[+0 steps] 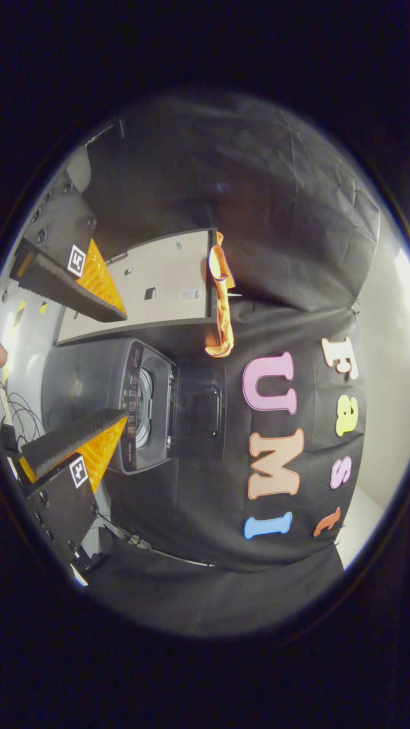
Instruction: Put the clothes into the washing machine and then close the washing machine lid.
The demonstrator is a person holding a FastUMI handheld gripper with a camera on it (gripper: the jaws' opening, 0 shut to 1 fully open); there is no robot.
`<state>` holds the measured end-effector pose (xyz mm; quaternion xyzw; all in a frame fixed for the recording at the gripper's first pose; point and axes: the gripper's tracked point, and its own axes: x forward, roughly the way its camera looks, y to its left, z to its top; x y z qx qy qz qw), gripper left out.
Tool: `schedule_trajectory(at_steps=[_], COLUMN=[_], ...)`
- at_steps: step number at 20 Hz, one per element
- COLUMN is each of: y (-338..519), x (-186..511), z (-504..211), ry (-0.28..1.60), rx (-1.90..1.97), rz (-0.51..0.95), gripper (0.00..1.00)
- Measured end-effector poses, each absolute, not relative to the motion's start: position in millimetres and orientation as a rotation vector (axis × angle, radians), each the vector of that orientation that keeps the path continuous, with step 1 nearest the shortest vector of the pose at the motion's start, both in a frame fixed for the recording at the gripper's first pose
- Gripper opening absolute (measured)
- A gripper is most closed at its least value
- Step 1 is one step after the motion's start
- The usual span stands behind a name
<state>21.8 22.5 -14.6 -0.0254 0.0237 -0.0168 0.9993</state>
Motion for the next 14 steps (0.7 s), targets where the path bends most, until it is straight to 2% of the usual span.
schedule_trajectory(at_steps=[5, 14], y=[14.8, 18.8], x=[27.1, 8.0], z=[1.6, -6.7], ry=[0.033, 0.083], rx=[-0.046, 0.024], rz=[-0.071, -0.040], gripper=[0.97, 0.98])
